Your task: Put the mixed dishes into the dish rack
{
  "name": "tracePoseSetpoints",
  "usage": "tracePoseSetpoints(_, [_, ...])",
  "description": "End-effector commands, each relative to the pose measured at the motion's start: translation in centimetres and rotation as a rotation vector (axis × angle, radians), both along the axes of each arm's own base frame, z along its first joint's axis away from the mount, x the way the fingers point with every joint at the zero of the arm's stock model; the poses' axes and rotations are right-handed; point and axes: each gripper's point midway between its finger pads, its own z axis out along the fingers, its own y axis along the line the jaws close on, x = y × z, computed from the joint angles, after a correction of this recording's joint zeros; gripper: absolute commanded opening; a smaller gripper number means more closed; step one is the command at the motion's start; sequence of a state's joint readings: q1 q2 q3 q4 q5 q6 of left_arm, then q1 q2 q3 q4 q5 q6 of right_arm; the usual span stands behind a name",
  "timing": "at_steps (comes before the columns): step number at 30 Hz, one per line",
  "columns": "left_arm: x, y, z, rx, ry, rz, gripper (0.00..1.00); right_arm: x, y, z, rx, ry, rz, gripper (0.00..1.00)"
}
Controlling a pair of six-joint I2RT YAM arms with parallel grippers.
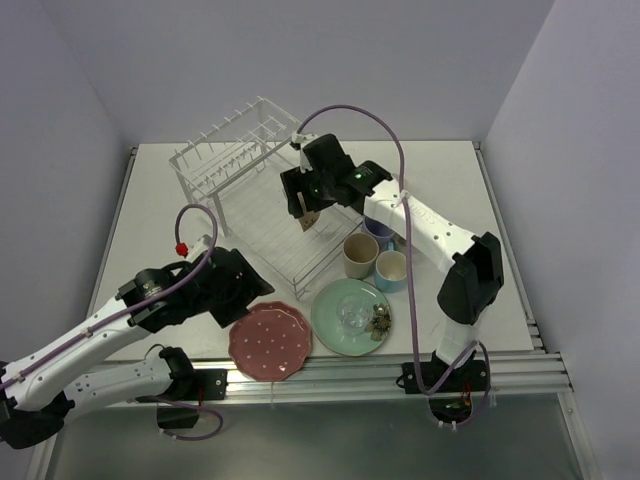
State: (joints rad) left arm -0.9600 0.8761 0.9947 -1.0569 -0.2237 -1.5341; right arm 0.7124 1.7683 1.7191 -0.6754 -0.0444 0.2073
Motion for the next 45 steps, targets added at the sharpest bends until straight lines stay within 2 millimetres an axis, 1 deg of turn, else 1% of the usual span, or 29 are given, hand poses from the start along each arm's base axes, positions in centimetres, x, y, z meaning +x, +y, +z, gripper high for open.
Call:
tracePoseSetpoints(1, [-0.6, 0.4, 0.0, 0.002, 0.005, -0.012, 0.81, 3.8, -0.8, 3.6, -0.097, -0.224, -0.058, 0.00])
tracePoseSetpoints(2, [-0.7, 0.6, -0.3, 0.007, 0.012, -0.008, 0.80, 4.0, -0.6, 2.6, -0.147, -0.231, -0.046, 0.00])
tracePoseSetpoints(3, [-0.9, 1.1, -0.8, 0.032, 0.028, 0.001, 0.79, 4.3, -0.6, 2.3, -0.173, -0.241, -0.055, 0.00])
tracePoseSetpoints(5, [-1.1, 1.4, -1.6, 0.062, 0.049, 0.001, 0.79, 5.0, -0.6, 1.7, -0.230, -0.273, -0.075, 0.00])
tracePoseSetpoints(7, [-1.2, 1.3, -2.1, 0.074, 0.059, -0.016, 0.78, 5.2, -0.2, 1.2, -0.269, -0.295, -0.088, 0.00])
tracePoseSetpoints(8, [-1.3, 1.2, -2.5, 0.081, 0.068, -0.022, 0.78, 5.7, -0.4, 0.3, -0.340, -0.319, -0.083, 0.00])
tracePoseSetpoints(9, [-1.4, 1.1, -2.7, 0.081, 0.070, -0.027, 0.78, 5.5, 0.2, 0.3, -0.360, -0.338, -0.083, 0.00])
tracePoseSetpoints(11, [-1.2, 0.8, -2.7, 0.069, 0.059, -0.037, 0.78, 5.7, 0.7, -0.7, -0.395, -0.351, -0.082, 0.00])
tracePoseSetpoints(12, [-1.0, 0.6, -2.5, 0.061, 0.046, -0.042, 0.78, 5.8, 0.9, -0.6, -0.407, -0.367, -0.100, 0.00])
tracePoseSetpoints(13, [-1.0, 0.6, -2.7, 0.064, 0.045, -0.044, 0.78, 5.9, 1.1, -1.1, -0.426, -0.372, -0.100, 0.00])
tracePoseSetpoints(14, [-1.0, 0.6, -2.7, 0.064, 0.043, -0.043, 0.78, 6.1, 1.0, -0.9, -0.450, -0.395, -0.121, 0.00])
tracePoseSetpoints(15, [-1.0, 0.6, -2.9, 0.066, 0.043, -0.047, 0.78, 6.0, 1.3, -1.0, -0.463, -0.409, -0.122, 0.00])
tracePoseSetpoints(17, [-1.1, 0.6, -3.1, 0.062, 0.046, -0.049, 0.78, 6.0, 1.6, -1.3, -0.497, -0.429, -0.114, 0.00])
tracePoseSetpoints(18, [-1.2, 0.6, -3.3, 0.057, 0.049, -0.049, 0.78, 5.9, 1.5, -1.2, -0.517, -0.449, -0.128, 0.00])
tracePoseSetpoints(21, [-1.5, 0.8, -3.6, 0.036, 0.053, -0.043, 0.78, 6.3, 1.4, -1.8, -0.578, -0.481, -0.134, 0.00])
tracePoseSetpoints(22, [-1.7, 1.0, -3.7, 0.032, 0.052, -0.038, 0.78, 6.5, 1.3, -2.4, -0.610, -0.483, -0.132, 0.00])
tracePoseSetpoints(24, [-1.7, 1.3, -3.6, 0.030, 0.048, -0.032, 0.78, 6.8, 1.5, -2.9, -0.626, -0.490, -0.132, 0.00])
tracePoseSetpoints(25, [-1.8, 1.5, -3.5, 0.027, 0.044, -0.029, 0.78, 6.9, 1.6, -3.5, -0.641, -0.490, -0.132, 0.00])
tracePoseSetpoints(27, [-2.0, 1.9, -3.6, 0.033, 0.046, -0.021, 0.77, 7.2, 1.9, -3.7, -0.647, -0.488, -0.125, 0.00])
tracePoseSetpoints(28, [-2.0, 2.1, -3.5, 0.029, 0.043, -0.017, 0.77, 7.4, 1.9, -4.6, -0.669, -0.478, -0.123, 0.00])
tracePoseSetpoints(29, [-2.1, 2.3, -3.6, 0.031, 0.045, -0.010, 0.77, 7.4, 2.2, -4.6, -0.670, -0.483, -0.125, 0.00])
tracePoseSetpoints(33, [-2.4, 2.8, -3.7, 0.028, 0.051, 0.010, 0.77, 7.8, 2.6, -5.6, -0.677, -0.495, -0.133, 0.00])
tracePoseSetpoints(35, [-2.4, 3.0, -3.6, 0.012, 0.046, 0.024, 0.77, 7.9, 2.7, -5.5, -0.684, -0.514, -0.147, 0.00])
tracePoseSetpoints(37, [-2.6, 3.3, -3.7, 0.006, 0.043, 0.032, 0.76, 8.1, 2.8, -6.0, -0.697, -0.518, -0.149, 0.00])
tracePoseSetpoints(38, [-2.6, 3.4, -3.7, 0.002, 0.044, 0.036, 0.76, 8.1, 3.1, -5.9, -0.692, -0.520, -0.145, 0.00])
tracePoseSetpoints(39, [-2.7, 3.6, -3.8, 0.005, 0.046, 0.036, 0.76, 8.2, 3.2, -6.6, -0.706, -0.513, -0.141, 0.00])
tracePoseSetpoints(43, [-3.0, 4.2, -3.9, 0.014, 0.052, 0.044, 0.76, 7.9, 3.7, -7.9, -0.707, -0.489, -0.117, 0.00])
tracePoseSetpoints(44, [-3.0, 4.2, -3.9, 0.012, 0.052, 0.048, 0.76, 7.8, 3.7, -8.2, -0.707, -0.480, -0.108, 0.01])
tracePoseSetpoints(45, [-3.1, 4.3, -3.7, 0.008, 0.048, 0.049, 0.76, 7.6, 4.0, -8.7, -0.701, -0.468, -0.097, 0.09])
